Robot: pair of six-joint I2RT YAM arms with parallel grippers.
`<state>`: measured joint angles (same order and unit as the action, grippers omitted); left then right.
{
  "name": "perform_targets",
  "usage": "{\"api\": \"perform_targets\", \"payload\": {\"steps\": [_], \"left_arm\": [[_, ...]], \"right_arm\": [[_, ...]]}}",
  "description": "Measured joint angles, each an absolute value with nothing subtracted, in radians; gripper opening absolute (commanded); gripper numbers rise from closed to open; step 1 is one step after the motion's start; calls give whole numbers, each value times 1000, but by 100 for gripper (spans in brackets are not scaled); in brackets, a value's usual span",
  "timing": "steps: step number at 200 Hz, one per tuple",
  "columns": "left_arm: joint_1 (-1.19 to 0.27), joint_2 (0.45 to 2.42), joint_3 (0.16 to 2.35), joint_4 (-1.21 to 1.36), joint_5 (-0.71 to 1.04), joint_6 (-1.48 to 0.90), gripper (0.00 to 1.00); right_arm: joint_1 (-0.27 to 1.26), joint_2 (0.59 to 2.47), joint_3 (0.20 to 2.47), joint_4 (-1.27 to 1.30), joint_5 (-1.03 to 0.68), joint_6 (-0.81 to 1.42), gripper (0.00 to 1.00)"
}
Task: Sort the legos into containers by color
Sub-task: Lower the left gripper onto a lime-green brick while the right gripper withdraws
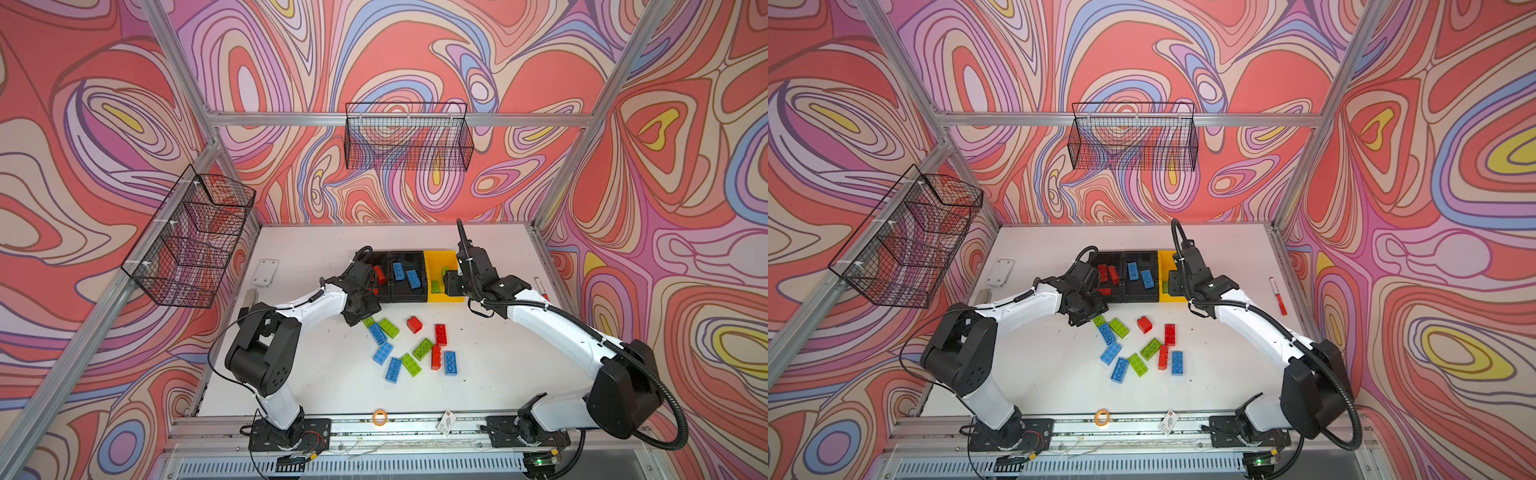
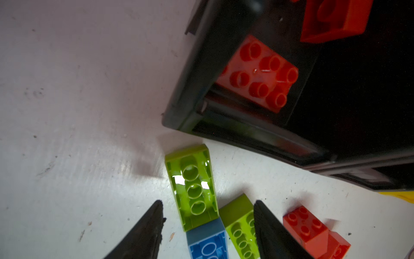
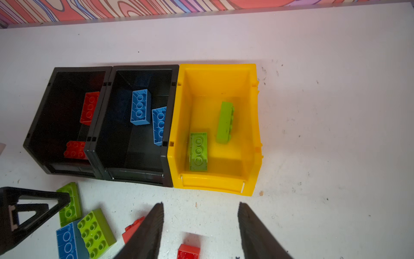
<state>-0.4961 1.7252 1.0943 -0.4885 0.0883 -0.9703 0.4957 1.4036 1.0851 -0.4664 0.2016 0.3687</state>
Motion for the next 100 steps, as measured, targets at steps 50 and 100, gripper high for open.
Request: {"api": "perform_targets", "payload": {"steps": [50,100], "left_arm": [[-503,1776,1120,-540,44,-961,64],[-503,1799,1124,-573,25,-944,57]], "right_arm": [[463,1347,1031,-456,189,384,57],[411,1295,997,-456,164,383,57]]}}
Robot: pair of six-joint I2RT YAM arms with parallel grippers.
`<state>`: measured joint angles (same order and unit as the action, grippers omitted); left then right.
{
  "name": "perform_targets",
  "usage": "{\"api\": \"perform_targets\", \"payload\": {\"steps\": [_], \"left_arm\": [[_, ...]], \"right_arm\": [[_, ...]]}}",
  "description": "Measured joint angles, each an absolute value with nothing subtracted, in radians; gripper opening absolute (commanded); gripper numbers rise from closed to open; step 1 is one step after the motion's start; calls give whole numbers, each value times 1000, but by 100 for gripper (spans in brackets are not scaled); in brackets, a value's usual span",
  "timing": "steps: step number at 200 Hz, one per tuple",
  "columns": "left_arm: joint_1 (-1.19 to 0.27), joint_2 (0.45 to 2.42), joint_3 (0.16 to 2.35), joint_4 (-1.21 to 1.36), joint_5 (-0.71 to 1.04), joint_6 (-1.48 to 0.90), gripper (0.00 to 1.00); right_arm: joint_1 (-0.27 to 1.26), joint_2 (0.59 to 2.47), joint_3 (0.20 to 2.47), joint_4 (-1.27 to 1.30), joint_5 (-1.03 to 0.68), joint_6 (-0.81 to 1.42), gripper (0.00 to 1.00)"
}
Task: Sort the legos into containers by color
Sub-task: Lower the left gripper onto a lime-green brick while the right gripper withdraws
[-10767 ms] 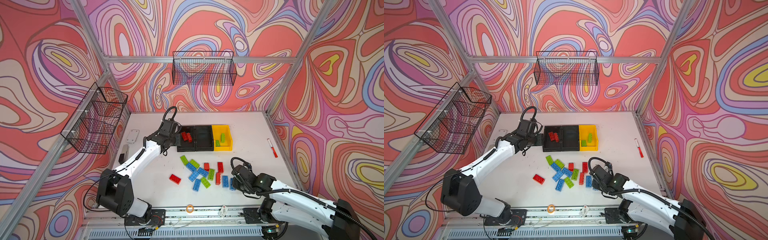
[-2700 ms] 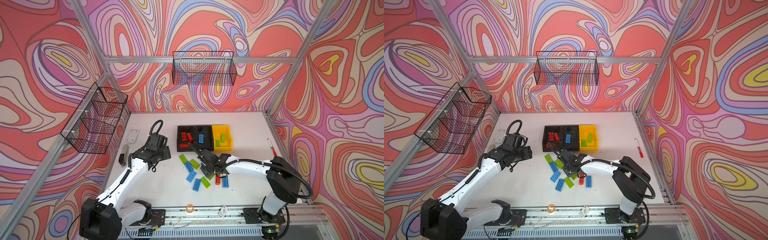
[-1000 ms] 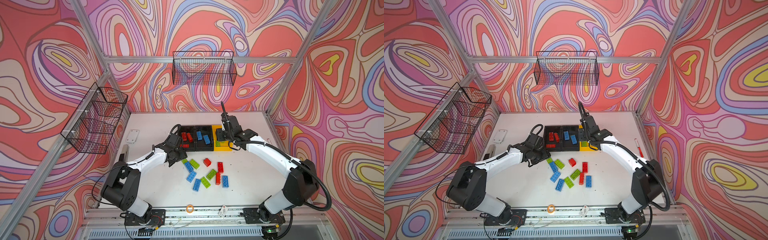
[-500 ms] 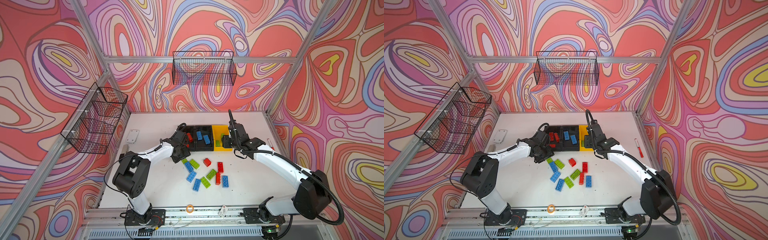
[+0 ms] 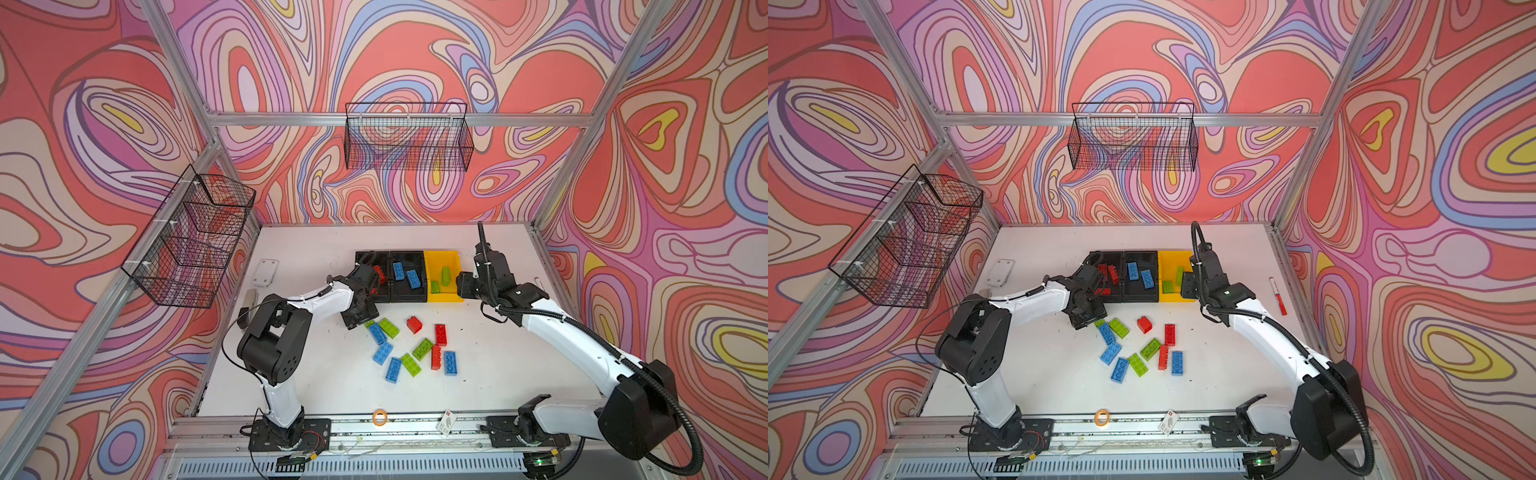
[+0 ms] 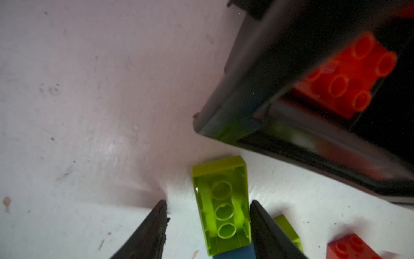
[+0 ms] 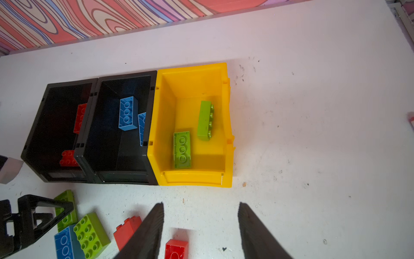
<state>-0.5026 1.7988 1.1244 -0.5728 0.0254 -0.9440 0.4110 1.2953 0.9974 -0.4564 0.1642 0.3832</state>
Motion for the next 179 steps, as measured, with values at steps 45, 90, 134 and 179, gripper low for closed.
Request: {"api": "perform_targets", "payload": {"steps": [45,90,134,179], "left_arm": [[-503,1799,1132,-585,7,-909,44],[-503,1799,1139,-600,-1,-859,36],[-503,1770,1155,-626,-21,-796,33],[-513,1722,1229,-676,-39,-728,32]], "right_arm": [[400,1291,984,-456,146,384,56],[398,1291,982,-456,133,387,56],[398,1291,982,-458,126,387,55],[398,1291,982,-480,128,387,55]]}}
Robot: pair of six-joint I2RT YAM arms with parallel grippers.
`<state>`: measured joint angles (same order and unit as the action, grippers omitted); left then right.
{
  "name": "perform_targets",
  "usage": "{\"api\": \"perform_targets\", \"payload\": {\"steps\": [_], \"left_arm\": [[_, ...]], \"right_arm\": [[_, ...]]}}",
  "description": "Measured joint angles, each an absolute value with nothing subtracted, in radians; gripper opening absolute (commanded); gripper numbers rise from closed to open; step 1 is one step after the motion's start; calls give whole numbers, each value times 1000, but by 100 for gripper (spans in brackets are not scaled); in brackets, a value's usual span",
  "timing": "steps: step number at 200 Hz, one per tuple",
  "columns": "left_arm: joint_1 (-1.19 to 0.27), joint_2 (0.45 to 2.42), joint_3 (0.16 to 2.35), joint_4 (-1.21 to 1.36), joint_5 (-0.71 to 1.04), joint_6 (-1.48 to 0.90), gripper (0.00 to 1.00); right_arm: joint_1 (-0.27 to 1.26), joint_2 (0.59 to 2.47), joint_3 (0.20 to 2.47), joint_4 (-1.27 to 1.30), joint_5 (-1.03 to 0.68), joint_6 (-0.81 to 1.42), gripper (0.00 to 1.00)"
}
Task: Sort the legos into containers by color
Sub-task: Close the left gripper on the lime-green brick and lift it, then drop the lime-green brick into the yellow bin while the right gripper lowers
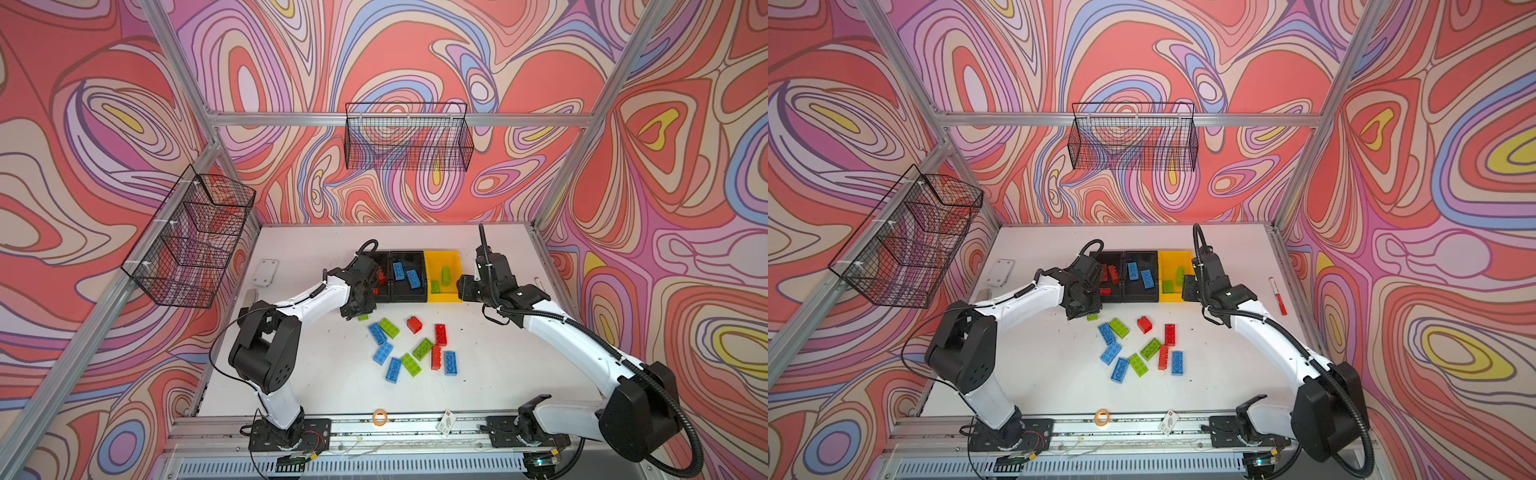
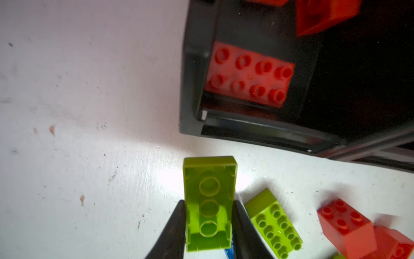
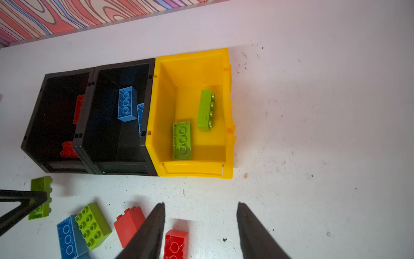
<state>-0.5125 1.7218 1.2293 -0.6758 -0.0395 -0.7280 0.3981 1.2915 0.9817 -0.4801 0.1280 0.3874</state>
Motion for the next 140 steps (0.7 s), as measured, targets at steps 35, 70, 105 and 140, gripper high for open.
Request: {"api": "perform_targets", "payload": {"steps": [35,70,105,140], "left_arm": [[-579,1731,1454,-730,-84,-649,32],[-646,1867,1787,-744,-110,-564,32],[-698,2082,2058,-760,-109,-494,32],[-728,2288,2255,-781,-81,-458,35]], "right_arm": [[384,1285,964,-487,132,393,55],[373,1243,913,-496,131,414,55],[372,1165,844,-521,119,445,55],[372,1098,788,-563,99,474,56]]}}
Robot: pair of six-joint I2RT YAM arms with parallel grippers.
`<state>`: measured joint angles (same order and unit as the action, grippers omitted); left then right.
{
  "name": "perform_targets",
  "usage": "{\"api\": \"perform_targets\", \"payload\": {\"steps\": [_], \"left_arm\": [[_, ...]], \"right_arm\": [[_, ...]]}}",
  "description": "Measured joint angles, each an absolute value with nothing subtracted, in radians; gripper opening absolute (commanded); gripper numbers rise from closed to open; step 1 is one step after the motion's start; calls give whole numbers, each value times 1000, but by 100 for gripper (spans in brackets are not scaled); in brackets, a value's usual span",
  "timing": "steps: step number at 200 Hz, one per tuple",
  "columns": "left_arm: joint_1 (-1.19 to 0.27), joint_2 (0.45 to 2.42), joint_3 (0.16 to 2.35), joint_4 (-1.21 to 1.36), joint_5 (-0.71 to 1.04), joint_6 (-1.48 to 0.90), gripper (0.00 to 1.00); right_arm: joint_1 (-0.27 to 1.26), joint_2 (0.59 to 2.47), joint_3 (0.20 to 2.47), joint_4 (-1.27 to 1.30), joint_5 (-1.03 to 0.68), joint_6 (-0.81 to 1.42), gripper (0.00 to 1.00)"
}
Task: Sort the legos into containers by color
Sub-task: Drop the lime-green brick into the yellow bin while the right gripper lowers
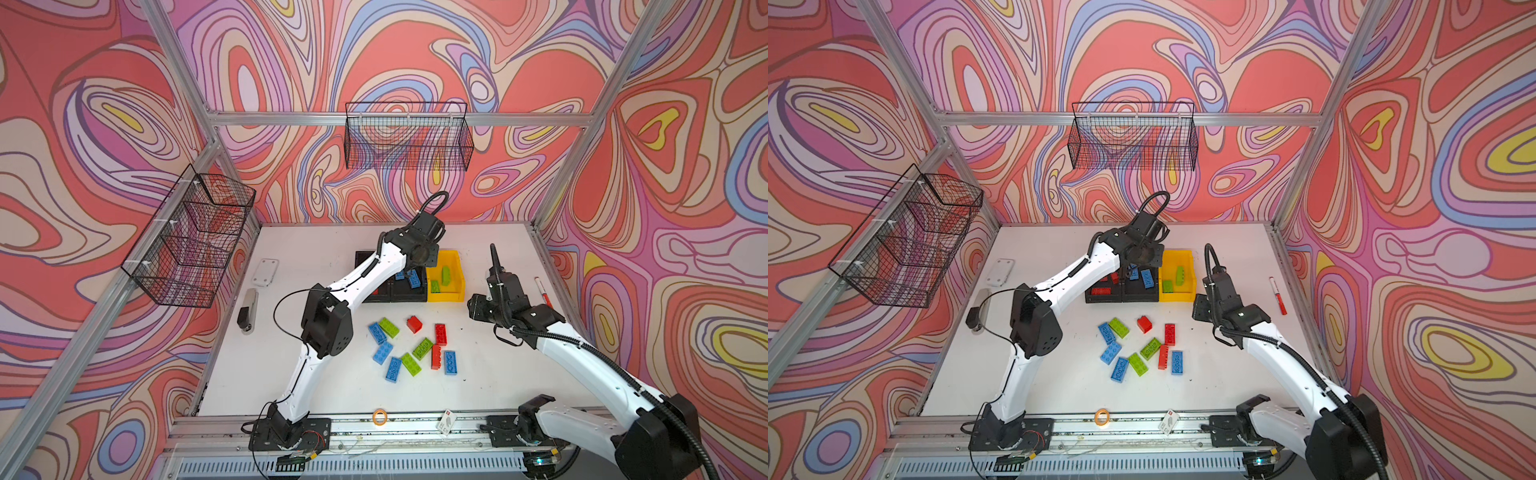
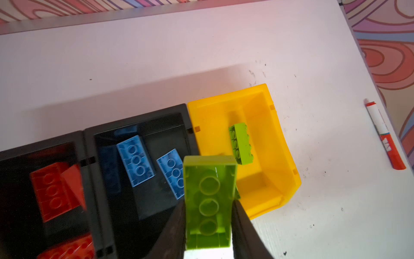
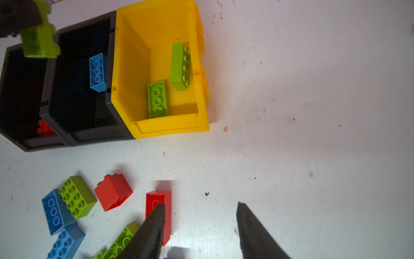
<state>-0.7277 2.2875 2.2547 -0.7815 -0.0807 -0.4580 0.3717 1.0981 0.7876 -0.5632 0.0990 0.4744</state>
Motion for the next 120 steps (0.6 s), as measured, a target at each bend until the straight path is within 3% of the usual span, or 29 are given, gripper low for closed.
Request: {"api": "perform_targets", "payload": {"steps": [49,78,120], "left_arm": [[-740,2404,2350,-773,-25,-437,49],[-745,2436,2387,-767,-2,-437,67],[-753,2415,2363,-752,-14,-429,70]], "right_arm": [[372,1055,741,-607,33,507,57],[379,1049,715,-618,1,518,58],[457,1045,682,-648,-15,558,58]]}}
